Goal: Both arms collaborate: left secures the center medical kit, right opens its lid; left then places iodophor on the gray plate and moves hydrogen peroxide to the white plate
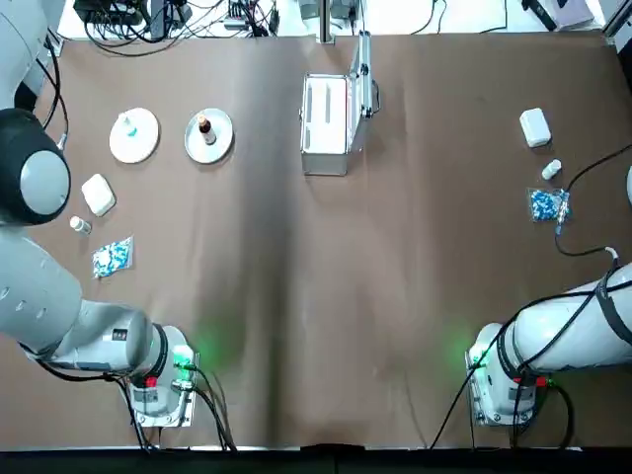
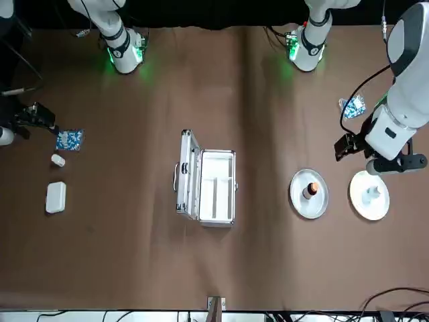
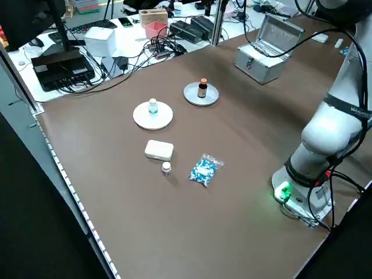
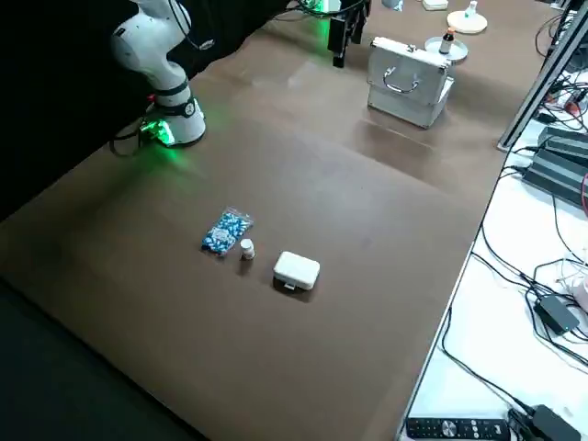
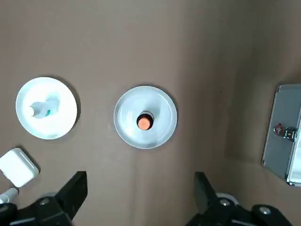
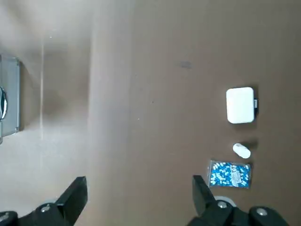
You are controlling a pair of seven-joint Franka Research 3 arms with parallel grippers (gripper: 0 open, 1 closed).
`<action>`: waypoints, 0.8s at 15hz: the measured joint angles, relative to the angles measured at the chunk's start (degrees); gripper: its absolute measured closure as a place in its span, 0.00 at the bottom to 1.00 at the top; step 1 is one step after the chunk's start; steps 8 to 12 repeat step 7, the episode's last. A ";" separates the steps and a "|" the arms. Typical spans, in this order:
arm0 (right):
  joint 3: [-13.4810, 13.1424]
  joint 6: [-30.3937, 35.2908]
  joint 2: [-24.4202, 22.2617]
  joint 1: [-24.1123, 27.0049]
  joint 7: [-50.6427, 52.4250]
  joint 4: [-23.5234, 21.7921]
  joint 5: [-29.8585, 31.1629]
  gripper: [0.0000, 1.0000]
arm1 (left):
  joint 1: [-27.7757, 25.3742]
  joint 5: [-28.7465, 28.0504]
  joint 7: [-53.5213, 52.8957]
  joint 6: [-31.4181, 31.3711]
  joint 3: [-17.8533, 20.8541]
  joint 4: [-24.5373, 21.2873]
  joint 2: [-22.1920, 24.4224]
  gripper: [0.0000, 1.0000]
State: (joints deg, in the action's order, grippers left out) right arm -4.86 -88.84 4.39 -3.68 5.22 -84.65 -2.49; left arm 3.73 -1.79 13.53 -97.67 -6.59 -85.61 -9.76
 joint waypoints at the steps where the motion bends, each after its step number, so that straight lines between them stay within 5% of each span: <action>1: -0.18 0.00 -0.02 0.36 0.00 0.03 0.07 0.01 | 0.01 0.00 0.00 0.00 -0.02 0.00 0.00 0.00; 12: -0.44 0.07 -0.84 2.01 0.04 0.12 0.19 0.01 | 0.15 0.00 -0.02 0.00 -0.06 0.42 0.01 0.00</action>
